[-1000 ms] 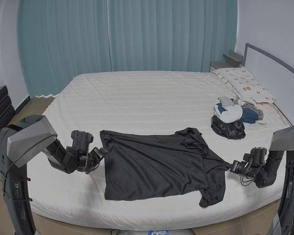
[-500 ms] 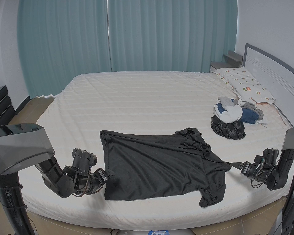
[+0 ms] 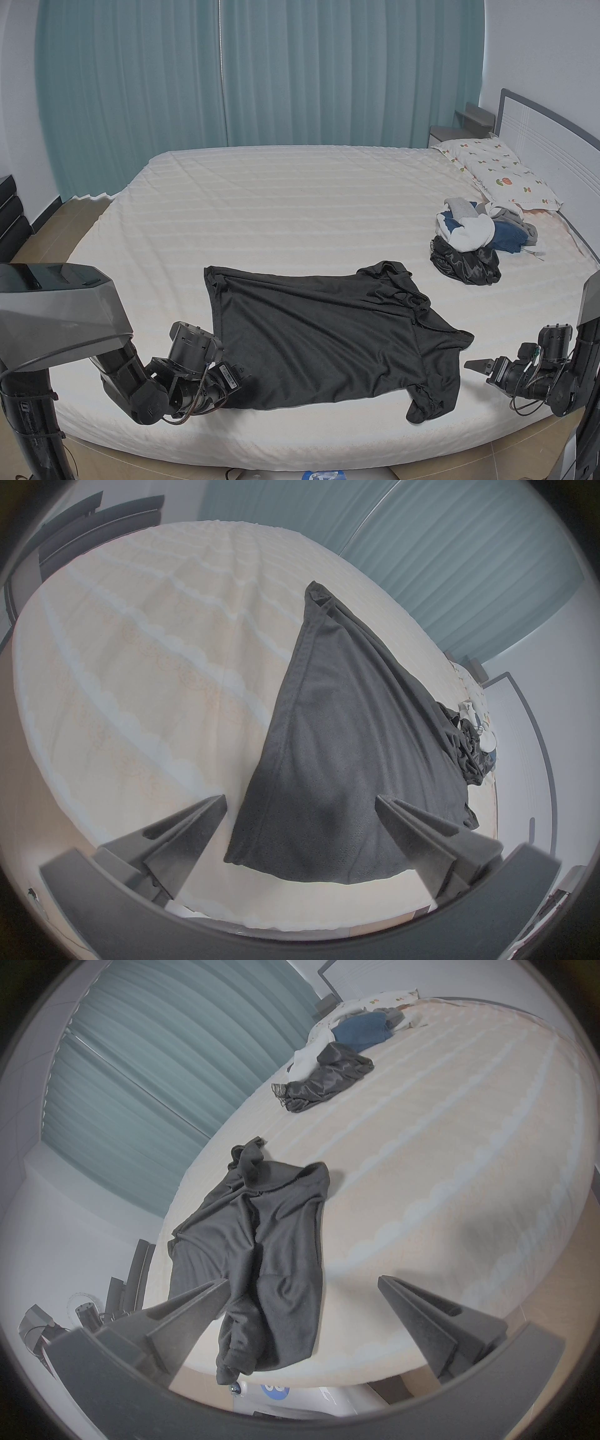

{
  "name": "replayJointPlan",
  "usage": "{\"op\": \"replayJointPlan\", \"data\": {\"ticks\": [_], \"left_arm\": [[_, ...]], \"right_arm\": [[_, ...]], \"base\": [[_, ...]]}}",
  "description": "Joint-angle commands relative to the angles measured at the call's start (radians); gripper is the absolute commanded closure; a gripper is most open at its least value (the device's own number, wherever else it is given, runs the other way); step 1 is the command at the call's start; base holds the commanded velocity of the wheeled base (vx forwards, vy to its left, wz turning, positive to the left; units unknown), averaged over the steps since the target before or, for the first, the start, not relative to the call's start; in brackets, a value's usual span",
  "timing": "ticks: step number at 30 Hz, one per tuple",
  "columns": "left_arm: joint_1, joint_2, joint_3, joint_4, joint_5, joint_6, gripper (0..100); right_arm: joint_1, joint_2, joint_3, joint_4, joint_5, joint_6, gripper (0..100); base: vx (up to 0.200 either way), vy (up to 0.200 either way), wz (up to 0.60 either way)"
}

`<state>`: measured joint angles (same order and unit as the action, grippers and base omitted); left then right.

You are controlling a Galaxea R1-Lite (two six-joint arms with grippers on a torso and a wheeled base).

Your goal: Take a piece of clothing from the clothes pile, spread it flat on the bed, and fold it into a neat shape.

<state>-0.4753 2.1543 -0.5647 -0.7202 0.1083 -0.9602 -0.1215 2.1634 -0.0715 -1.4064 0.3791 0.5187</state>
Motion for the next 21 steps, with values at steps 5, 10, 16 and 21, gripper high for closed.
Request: {"op": "replayJointPlan", "data": {"ticks": [5,10,16,21], "left_arm": [[-0.012,0.053,-0.017,0.001,0.005,0.008,0],[-0.019,0.053,-0.011,0.002,0.005,0.024,100],[-0.003,0.009,0.034,0.007,0.007,0.034,100],[0.014,-0.048,0.062,0.012,0.007,0.035,100]], "right_arm": [[0.013,0.055,0.071,-0.052,0.001,-0.003,0],[0.029,0.076,0.071,-0.052,0.001,-0.002,0],[0.102,0.15,0.065,-0.106,-0.009,0.01,0],[0.149,0.199,0.05,-0.158,-0.039,0.024,0]], "base": [[0.0,0.0,0.0],[0.0,0.0,0.0],[0.0,0.0,0.0],[0.0,0.0,0.0]]}}
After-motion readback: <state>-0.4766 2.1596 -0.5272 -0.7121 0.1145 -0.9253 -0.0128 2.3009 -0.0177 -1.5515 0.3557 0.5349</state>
